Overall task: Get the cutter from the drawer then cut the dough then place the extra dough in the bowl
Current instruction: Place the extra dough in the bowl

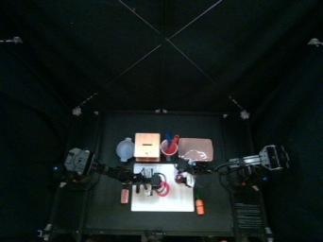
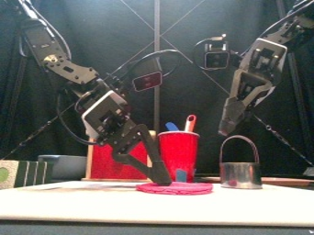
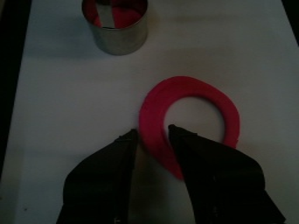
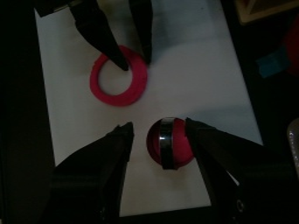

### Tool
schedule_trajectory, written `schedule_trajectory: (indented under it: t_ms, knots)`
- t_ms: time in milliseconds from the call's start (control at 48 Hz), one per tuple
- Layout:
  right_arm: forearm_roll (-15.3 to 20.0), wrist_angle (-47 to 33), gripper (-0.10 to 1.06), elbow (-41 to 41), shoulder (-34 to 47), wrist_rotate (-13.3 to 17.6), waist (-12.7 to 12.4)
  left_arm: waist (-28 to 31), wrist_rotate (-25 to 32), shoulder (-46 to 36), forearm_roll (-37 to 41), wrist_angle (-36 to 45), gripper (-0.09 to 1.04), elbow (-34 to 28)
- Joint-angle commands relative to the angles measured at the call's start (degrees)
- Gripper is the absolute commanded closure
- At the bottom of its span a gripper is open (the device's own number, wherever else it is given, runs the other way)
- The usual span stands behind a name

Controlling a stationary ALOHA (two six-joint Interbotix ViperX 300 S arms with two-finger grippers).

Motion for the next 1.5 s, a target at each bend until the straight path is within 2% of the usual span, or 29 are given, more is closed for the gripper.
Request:
schedule_trajectory:
  t_ms: [21, 229, 562, 833, 1000, 1188, 1500]
  knots:
    - [0.1, -0.4, 0.11, -0.9, -0.9, 0.1, 0.0, 0.2, -0.2, 0.1, 0.1, 2.4, 0.21, -1.4]
    - [0.1, -0.4, 0.11, -0.9, -0.8, 0.1, -0.1, 0.2, -0.2, 1.0, 0.1, 7.0, 0.25, -2.6]
    - [0.1, -0.7, 0.11, -0.8, -0.9, 0.1, 0.0, 0.2, -0.3, 1.1, 0.3, 7.8, 0.35, -2.7]
    - [0.9, -0.7, 0.11, -0.5, -0.9, 0.0, 0.0, -1.3, -0.2, -1.8, 0.4, 7.3, 0.39, -2.6]
    - [0.9, -0.7, 0.11, -0.5, -0.8, 0.0, 0.0, -2.4, -0.2, -6.3, 0.4, 6.5, 0.41, -2.1]
    - [0.9, -0.7, 0.11, -0.5, -0.8, 0.1, -0.1, -3.0, -0.2, -12.7, 1.2, 2.5, 0.44, 1.0]
    - [0.9, -0.7, 0.11, -0.4, -0.9, 0.1, -0.1, -2.5, -0.2, -22.1, 0.5, -10.2, 0.45, 11.0]
